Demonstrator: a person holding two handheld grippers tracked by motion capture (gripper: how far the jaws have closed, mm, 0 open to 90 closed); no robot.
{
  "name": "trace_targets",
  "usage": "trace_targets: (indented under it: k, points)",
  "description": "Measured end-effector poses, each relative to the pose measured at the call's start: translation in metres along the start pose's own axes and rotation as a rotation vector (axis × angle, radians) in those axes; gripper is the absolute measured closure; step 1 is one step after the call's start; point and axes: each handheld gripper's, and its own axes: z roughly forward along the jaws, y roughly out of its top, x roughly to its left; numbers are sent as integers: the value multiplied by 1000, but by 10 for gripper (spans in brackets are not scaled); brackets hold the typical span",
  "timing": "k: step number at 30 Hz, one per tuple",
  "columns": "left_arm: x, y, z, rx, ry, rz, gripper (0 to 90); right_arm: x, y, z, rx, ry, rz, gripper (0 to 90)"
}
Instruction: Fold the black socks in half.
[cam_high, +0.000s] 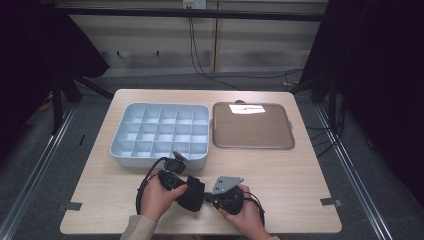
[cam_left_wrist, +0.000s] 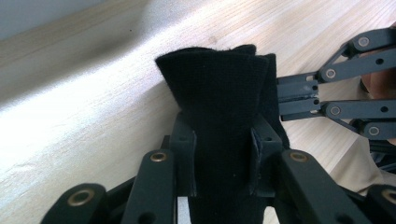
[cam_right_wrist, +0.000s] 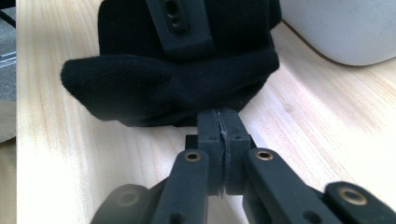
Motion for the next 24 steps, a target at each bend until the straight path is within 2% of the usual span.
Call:
trace_targets:
  k: [10,24]
  points:
    - [1,0,-7,-2,8,-3,685,-3,-2,-2,-8,-17,31,806]
    - [8,-1,-18,-8,16,-6,684,-6,-4,-2,-16,-27,50,697]
